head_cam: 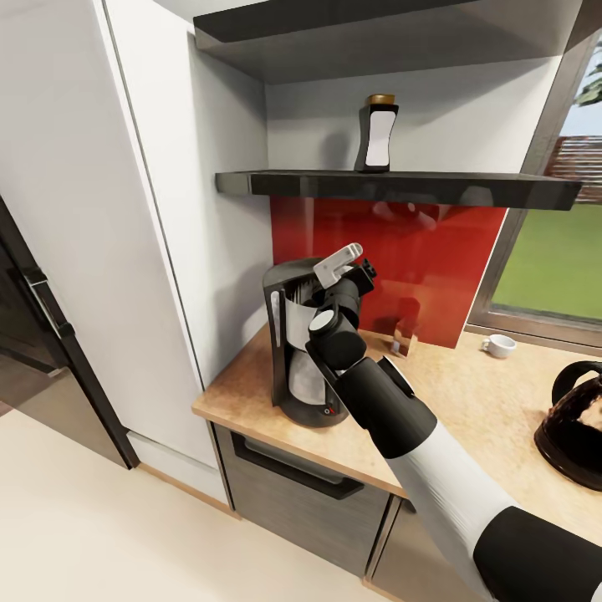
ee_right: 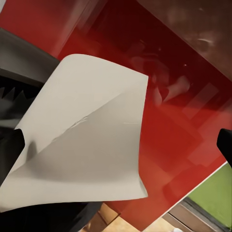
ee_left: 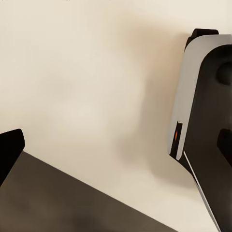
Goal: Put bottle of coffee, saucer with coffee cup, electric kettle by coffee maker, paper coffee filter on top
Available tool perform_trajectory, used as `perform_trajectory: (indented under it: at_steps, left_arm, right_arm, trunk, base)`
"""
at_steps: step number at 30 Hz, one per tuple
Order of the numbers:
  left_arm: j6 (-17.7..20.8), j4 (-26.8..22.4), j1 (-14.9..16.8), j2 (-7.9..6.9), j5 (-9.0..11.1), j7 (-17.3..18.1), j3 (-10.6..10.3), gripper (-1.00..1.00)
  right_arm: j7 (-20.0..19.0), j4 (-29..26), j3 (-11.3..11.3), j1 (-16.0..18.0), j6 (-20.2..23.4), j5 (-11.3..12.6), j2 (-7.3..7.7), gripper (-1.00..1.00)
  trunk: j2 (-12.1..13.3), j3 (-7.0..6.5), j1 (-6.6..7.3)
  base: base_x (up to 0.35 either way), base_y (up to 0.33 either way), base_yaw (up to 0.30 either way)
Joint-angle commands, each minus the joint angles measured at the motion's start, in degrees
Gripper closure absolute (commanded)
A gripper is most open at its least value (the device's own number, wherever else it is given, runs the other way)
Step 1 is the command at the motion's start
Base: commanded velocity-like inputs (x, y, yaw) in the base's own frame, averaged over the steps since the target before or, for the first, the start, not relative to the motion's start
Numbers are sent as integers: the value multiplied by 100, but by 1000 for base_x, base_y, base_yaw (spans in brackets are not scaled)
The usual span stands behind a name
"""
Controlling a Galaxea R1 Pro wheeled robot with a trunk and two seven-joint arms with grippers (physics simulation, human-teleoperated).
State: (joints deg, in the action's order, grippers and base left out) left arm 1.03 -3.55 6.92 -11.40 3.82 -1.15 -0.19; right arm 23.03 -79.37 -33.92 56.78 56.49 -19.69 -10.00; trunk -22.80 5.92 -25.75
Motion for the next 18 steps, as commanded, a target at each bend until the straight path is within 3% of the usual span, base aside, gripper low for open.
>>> perform_trajectory:
  at_steps: [1, 18]
  left_arm:
    - [10, -5, 2, 2, 40, -8, -7, -100]
    - [3, -5, 2, 10, 40, -8, -7, -100]
  right_arm:
    - [43, 1, -10, 8, 29, 27, 0, -100]
    - [36, -26, -10, 8, 20, 53, 0, -100]
  trunk:
    - [-12, 13, -3]
    - [-12, 13, -3]
  base:
    - [0, 0, 0]
    - [0, 90, 0]
